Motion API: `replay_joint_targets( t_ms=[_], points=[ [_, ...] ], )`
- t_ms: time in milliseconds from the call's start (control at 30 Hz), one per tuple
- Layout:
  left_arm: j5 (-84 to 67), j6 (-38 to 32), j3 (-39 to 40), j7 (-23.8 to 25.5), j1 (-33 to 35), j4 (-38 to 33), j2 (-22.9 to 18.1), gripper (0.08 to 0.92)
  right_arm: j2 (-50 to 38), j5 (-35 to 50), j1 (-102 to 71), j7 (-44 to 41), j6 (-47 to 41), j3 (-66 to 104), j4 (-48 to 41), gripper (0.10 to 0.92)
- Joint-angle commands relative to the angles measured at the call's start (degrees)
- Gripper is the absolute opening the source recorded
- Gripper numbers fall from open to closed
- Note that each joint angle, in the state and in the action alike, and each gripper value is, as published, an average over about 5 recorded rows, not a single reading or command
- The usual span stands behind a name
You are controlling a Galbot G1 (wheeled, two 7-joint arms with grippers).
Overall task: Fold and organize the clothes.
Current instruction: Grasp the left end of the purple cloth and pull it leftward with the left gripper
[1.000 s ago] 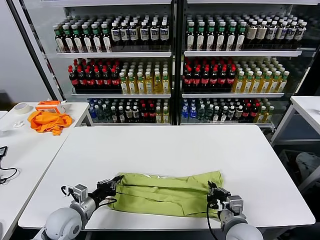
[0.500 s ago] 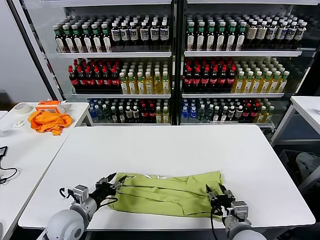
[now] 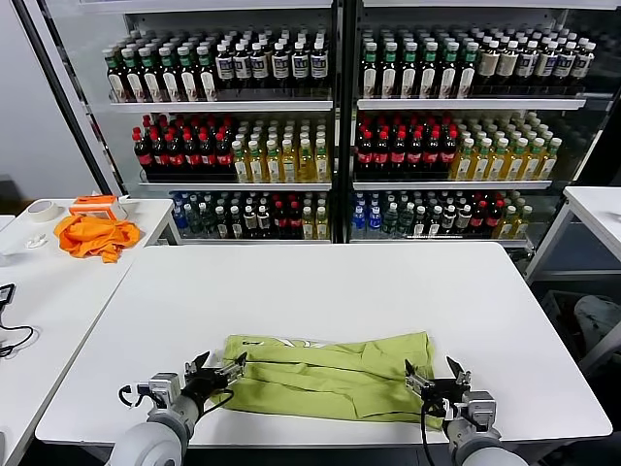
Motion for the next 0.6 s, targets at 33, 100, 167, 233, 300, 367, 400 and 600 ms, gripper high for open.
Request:
replay_joint_targets(
  t_ms=[33, 100, 167, 233, 300, 367, 400, 600],
  points=[
    [-0.7, 0.5, 1.1, -4.4, -0.5, 0.5, -1.4, 0.822, 0.1, 0.1, -0.4, -0.1, 0.1, 1.1, -0.2, 0.823],
    [-0.6, 0.6, 1.5, -4.3, -1.2, 0.8, -1.8, 0.819, 0.2, 0.1, -0.5, 0.0, 0.1, 1.2, -0.2, 0.823],
    [0.0, 0.7, 2.0, -4.3, -1.5, 1.0, -2.2, 0.8, 0.2, 0.0, -0.5, 0.3, 0.1, 1.2, -0.2, 0.823],
    [0.8, 0.9, 2.5, -4.5, -1.6, 1.3, -2.5, 0.766, 0.3, 0.0, -0.5, 0.7, 0.1, 1.3, -0.2, 0.823],
    [1.6, 1.2, 2.8, -4.6, -1.6, 1.6, -2.7, 0.712, 0.3, 0.0, -0.5, 0.7, 0.1, 1.4, -0.2, 0.823],
    [1.8, 1.4, 3.0, -4.6, -1.6, 1.6, -2.7, 0.652, 0.3, 0.0, -0.6, 0.7, 0.1, 1.5, -0.2, 0.823],
    [1.8, 1.6, 3.1, -4.5, -1.4, 1.4, -2.7, 0.617, 0.4, 0.0, -0.6, 0.7, 0.1, 1.5, -0.2, 0.823],
    [3.1, 1.8, 4.0, -4.0, 0.0, 0.3, -3.3, 0.444, 0.4, 0.0, -0.5, 0.7, 0.0, 1.3, -0.4, 0.823]
  ],
)
